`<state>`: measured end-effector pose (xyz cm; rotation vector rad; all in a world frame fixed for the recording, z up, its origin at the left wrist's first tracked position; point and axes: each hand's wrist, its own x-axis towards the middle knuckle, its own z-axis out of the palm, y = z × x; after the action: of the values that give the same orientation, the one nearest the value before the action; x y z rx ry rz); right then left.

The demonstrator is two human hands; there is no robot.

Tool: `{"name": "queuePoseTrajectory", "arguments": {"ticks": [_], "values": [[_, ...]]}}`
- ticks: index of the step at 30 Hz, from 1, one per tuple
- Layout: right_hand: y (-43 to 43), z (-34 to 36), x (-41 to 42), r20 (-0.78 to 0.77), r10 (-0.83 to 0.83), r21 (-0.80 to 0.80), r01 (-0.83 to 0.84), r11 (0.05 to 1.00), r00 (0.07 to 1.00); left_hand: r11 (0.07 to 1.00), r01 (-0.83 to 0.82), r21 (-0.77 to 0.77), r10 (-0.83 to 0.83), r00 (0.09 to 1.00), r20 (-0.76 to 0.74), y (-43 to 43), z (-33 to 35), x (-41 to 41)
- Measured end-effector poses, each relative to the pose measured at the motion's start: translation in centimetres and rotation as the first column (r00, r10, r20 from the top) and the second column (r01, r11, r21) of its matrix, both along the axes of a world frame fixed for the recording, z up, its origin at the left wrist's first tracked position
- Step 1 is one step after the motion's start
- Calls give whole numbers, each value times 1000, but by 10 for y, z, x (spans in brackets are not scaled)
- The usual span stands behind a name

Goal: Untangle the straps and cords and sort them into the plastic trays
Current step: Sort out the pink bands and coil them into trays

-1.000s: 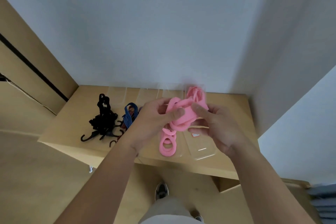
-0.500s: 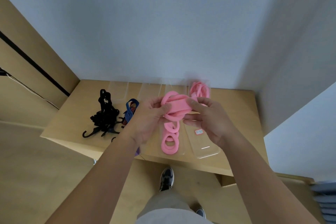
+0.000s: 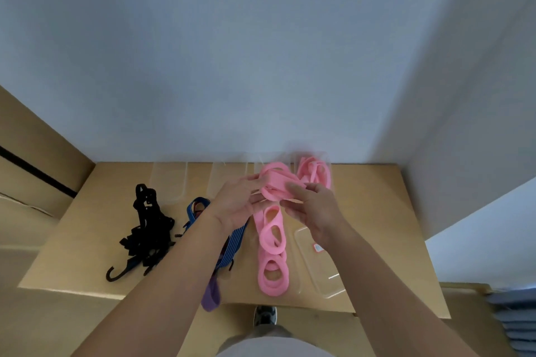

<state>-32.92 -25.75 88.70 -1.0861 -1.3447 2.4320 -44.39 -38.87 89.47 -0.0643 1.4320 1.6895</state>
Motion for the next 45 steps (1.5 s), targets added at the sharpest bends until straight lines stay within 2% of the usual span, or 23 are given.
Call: {"name": "queuePoseTrajectory", "arguments": {"ticks": [3,6,10,15,20,22,23,25,27,29,31,33,35,36,38,39,40,41,43,45], "values": [[1,-15,-18,61,36,63,-40,997,997,999,13,-43,-11,999,40,8,-12,-30],[1,-31,-36,142,61,159,-83,984,988,992,40,-119,-40,999,6,19,-23,-62],[2,-47,-62,239,41,295,-113,949,970,974,149,-168,-157,987,-39,35,-35,-94],[10,-72,-94,350,13,303,-126,945,937,926,183,-329,-232,966,-117,66,-63,-132],[14,-96,-116,420,-38,269,-85,959,907,838,280,-468,-398,900,-175,94,-96,-155],[14,-105,-125,458,-45,268,-90,959,888,760,307,-573,-551,772,-317,99,-107,-161],[13,-108,-130,481,-41,272,-105,956,876,702,308,-642,-647,652,-394,100,-110,-163],[13,-112,-137,520,-12,280,-157,947,854,565,260,-784,-801,401,-444,103,-115,-168],[12,-113,-142,544,21,287,-210,935,839,498,188,-846,-855,268,-444,104,-121,-173],[13,-115,-144,577,55,325,-290,900,815,525,158,-836,-844,226,-487,104,-126,-175],[11,-118,-146,634,39,447,-407,796,772,513,140,-847,-856,156,-492,103,-131,-170],[6,-122,-144,681,-51,622,-539,568,731,470,133,-873,-883,92,-461,100,-140,-166],[2,-134,-143,679,-61,710,-633,308,732,449,120,-885,-894,58,-445,99,-152,-166],[1,-139,-142,680,-21,723,-667,180,733,428,114,-897,-904,77,-421,100,-155,-167],[-3,-147,-141,752,27,659,-751,-45,658,427,109,-898,-904,96,-418,105,-163,-167],[-3,-146,-141,787,28,616,-784,-80,616,427,113,-897,-903,96,-418,108,-163,-166],[-3,-146,-142,792,29,610,-787,-89,610,457,142,-878,-883,193,-428,109,-159,-165],[-4,-140,-144,797,49,603,-792,-95,601,470,167,-867,-873,235,-428,111,-156,-164],[-5,-141,-146,809,72,586,-792,-168,583,548,157,-822,-825,267,-498,113,-141,-158],[-7,-133,-152,816,82,576,-794,-192,572,536,132,-834,-838,206,-506,115,-136,-151]]}}
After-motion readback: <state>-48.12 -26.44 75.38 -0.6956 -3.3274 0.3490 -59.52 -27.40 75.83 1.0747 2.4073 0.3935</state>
